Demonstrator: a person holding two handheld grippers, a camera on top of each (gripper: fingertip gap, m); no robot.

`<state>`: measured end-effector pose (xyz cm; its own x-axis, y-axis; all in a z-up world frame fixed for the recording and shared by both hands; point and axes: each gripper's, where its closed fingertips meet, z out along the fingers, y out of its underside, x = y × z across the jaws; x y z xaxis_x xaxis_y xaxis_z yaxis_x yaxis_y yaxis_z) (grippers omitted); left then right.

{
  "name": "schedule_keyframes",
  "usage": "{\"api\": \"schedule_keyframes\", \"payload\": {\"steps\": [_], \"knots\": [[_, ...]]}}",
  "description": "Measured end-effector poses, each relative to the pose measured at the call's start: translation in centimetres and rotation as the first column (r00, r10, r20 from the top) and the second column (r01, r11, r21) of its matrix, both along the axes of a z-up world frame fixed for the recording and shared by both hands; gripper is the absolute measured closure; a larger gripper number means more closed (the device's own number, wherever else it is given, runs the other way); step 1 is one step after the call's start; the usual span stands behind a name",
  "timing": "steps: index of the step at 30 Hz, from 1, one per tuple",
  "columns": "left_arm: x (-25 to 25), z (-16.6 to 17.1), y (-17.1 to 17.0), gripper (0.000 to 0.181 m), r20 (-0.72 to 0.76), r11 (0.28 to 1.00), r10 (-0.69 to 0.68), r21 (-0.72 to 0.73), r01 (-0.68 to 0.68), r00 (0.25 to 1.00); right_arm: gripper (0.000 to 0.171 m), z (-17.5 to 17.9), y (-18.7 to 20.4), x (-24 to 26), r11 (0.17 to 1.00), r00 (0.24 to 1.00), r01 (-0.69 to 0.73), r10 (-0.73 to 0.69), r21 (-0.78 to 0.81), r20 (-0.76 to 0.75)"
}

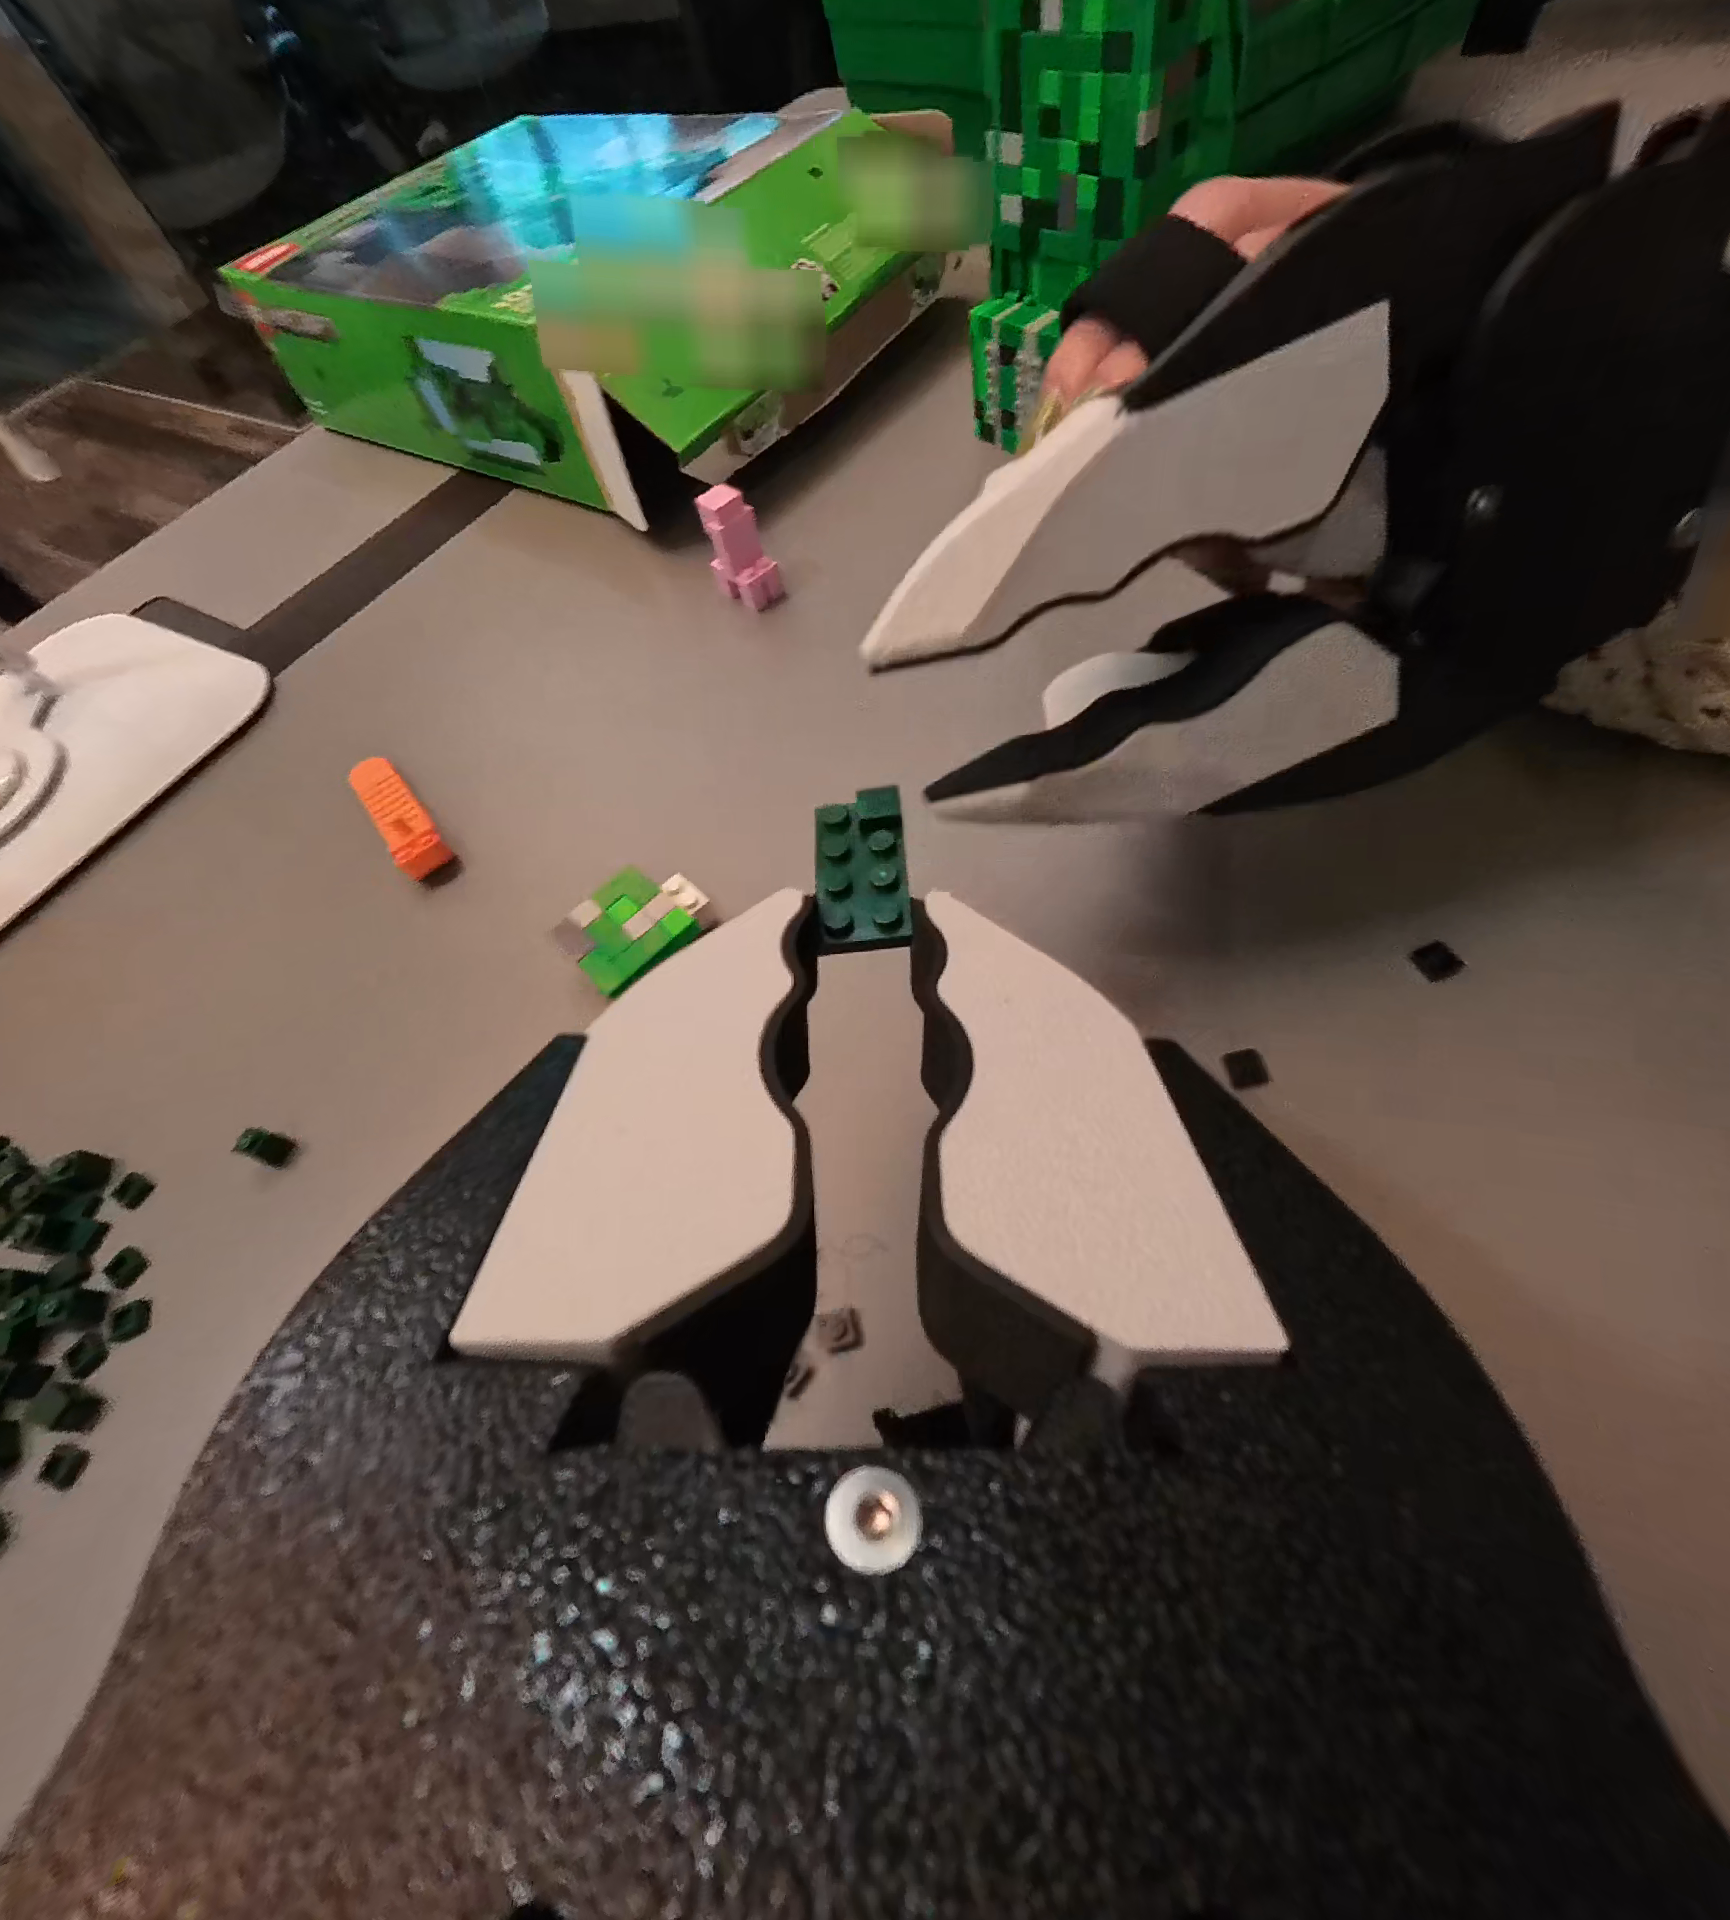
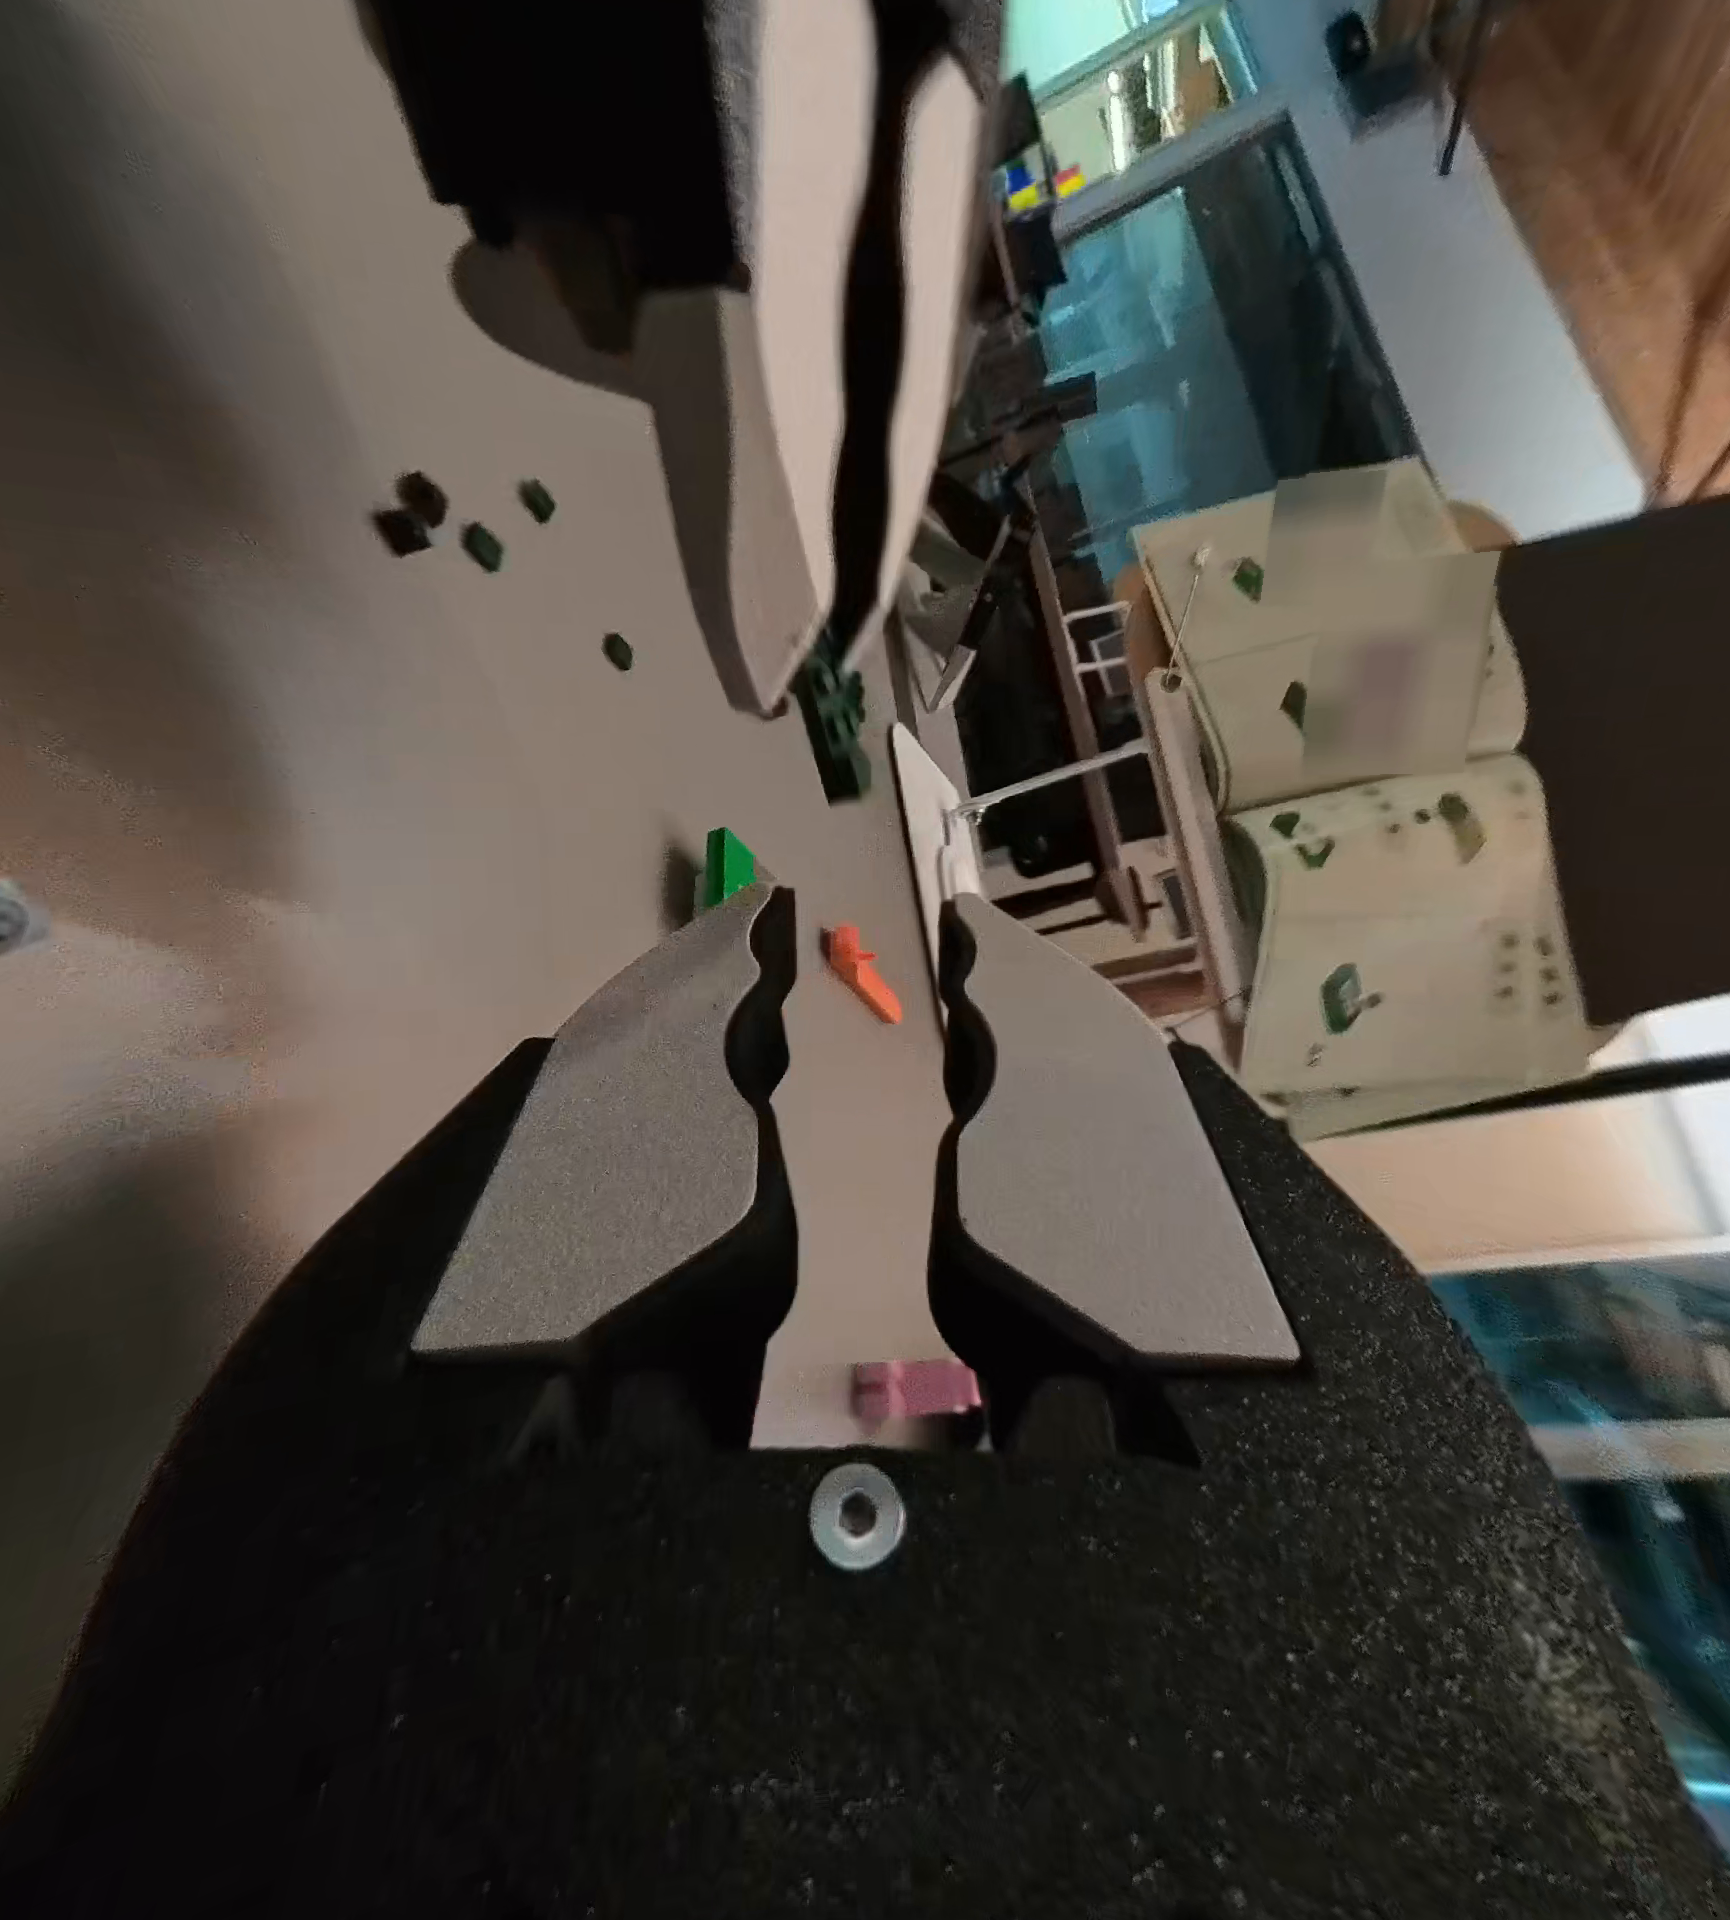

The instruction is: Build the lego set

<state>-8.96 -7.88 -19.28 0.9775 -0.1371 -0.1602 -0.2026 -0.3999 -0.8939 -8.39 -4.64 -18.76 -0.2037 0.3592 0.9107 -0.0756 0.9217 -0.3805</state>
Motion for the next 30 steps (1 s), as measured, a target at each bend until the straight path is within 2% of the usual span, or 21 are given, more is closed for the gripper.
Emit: {"api": "schedule_keyframes", "payload": {"steps": [4,7,11,15,21,25,28,30], "knots": [[-3.3,0.4,-1.6,0.165,-0.030,0.997,0.071,0.029,-0.070,0.997,0.145,-0.1,0.7,-0.2,0.960,0.997,-0.012,0.035,-0.280,0.076],[-6.9,0.5,-3.2,0.165,-0.049,0.986,0.158,0.069,-0.155,0.986,0.143,0.1,0.7,-0.4,0.869,0.989,-0.029,0.096,-0.493,0.112],[-10.7,0.1,-4.5,0.165,-0.115,0.972,0.220,0.109,-0.208,0.969,0.142,0.5,0.4,-0.3,0.766,0.977,-0.047,0.169,-0.641,0.130],[-12.8,-1.0,-4.7,0.165,-0.115,0.977,0.193,0.113,-0.180,0.975,0.139,-0.2,-1.0,-0.7,0.696,0.948,-0.067,0.267,-0.715,0.171],[-14.6,-1.2,-3.8,0.165,-0.170,0.986,0.123,0.128,-0.102,0.978,0.138,-0.7,-3.1,-2.9,0.689,0.901,-0.103,0.371,-0.718,0.227],[-14.5,-1.5,-3.5,0.165,-0.231,0.993,0.070,0.112,-0.045,0.970,0.151,-0.2,-4.5,-4.1,0.618,0.836,-0.168,0.502,-0.768,0.221],[-13.7,-1.4,-3.6,0.165,-0.193,0.993,0.034,0.122,-0.011,0.981,0.151,0.0,-5.1,-5.2,0.558,0.794,-0.176,0.568,-0.811,0.218],[-13.2,-1.4,-3.8,0.165,-0.162,0.992,0.016,0.127,0.005,0.987,0.148,-0.2,-5.1,-6.1,0.572,0.797,-0.172,0.559,-0.802,0.228]]}}
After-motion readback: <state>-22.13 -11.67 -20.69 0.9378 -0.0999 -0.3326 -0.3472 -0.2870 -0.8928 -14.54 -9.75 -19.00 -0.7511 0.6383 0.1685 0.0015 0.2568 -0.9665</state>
